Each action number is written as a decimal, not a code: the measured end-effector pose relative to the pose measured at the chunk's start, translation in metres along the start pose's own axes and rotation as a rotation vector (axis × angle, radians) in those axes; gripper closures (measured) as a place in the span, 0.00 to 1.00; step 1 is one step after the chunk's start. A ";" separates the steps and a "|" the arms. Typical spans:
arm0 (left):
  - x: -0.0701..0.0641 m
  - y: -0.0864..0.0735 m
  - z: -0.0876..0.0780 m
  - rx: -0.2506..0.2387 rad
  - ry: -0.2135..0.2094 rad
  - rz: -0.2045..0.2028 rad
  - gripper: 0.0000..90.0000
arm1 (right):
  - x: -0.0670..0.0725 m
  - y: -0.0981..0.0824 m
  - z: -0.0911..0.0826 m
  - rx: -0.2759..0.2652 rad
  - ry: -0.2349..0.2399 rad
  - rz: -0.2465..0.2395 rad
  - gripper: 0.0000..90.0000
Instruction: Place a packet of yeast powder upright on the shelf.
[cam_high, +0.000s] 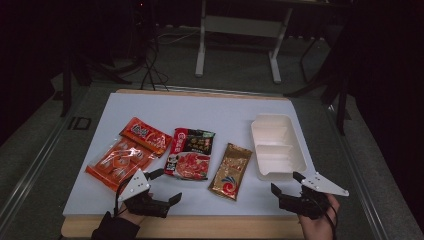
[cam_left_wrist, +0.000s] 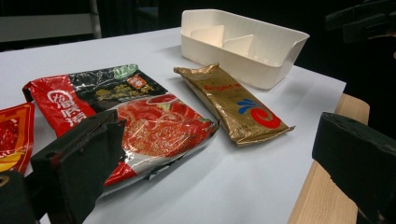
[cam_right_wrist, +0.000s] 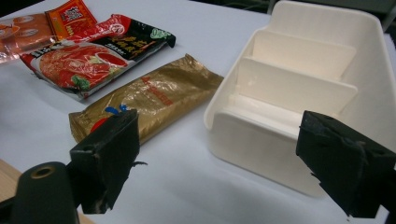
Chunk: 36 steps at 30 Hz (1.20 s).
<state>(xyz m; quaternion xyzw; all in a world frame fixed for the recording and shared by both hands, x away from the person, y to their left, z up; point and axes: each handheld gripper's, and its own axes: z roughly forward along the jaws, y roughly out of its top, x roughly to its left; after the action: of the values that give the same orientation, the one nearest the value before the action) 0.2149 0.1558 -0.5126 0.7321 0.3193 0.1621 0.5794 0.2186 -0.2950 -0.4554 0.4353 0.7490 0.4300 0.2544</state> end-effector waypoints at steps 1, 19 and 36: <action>0.000 0.000 0.000 0.004 0.000 0.002 0.02 | 0.001 0.000 0.000 -0.010 -0.008 -0.007 0.15; -0.002 -0.001 0.000 0.010 -0.008 0.007 0.02 | 0.011 0.028 -0.011 -0.113 -0.011 -0.078 0.15; -0.002 -0.001 -0.001 0.010 -0.009 -0.001 0.02 | 0.015 0.059 -0.004 -0.146 0.015 -0.121 0.16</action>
<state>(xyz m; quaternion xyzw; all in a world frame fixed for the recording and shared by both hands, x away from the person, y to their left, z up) 0.2126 0.1551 -0.5130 0.7356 0.3179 0.1570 0.5772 0.2339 -0.2685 -0.4026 0.3663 0.7424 0.4705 0.3055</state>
